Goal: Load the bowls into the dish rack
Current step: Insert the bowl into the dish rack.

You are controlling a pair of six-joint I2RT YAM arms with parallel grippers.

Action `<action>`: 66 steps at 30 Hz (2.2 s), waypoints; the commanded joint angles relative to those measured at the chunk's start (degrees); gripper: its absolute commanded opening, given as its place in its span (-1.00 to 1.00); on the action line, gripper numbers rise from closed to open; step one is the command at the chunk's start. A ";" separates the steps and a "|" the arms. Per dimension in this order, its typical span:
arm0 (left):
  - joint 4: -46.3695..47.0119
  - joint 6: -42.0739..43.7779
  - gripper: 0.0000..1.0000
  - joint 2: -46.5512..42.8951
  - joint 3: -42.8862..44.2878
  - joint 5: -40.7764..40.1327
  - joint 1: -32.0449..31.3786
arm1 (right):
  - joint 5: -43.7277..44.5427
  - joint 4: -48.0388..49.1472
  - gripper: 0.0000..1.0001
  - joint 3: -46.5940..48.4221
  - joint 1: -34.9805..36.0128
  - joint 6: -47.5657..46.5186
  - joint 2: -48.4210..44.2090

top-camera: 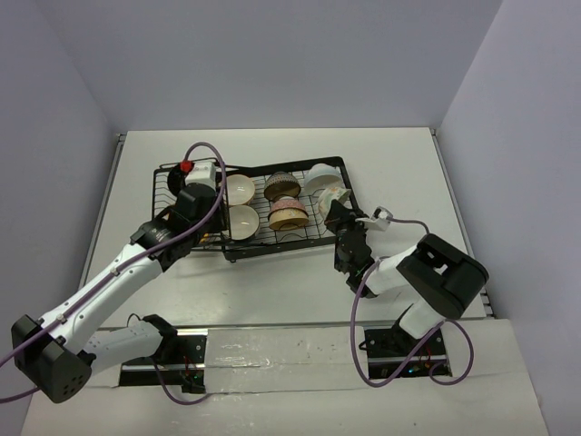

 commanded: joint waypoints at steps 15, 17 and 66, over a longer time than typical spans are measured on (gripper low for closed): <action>0.80 1.04 -0.21 0.11 -0.10 -3.68 -4.18 | 11.14 26.77 -1.00 4.77 1.71 7.11 7.52; 0.80 0.95 -0.21 -0.06 -0.10 -4.12 -4.53 | 11.14 26.77 -1.00 5.12 1.80 6.58 7.43; 0.36 1.31 -0.18 -2.87 -0.18 -5.88 -6.73 | 12.55 26.77 0.22 0.02 5.84 7.90 9.62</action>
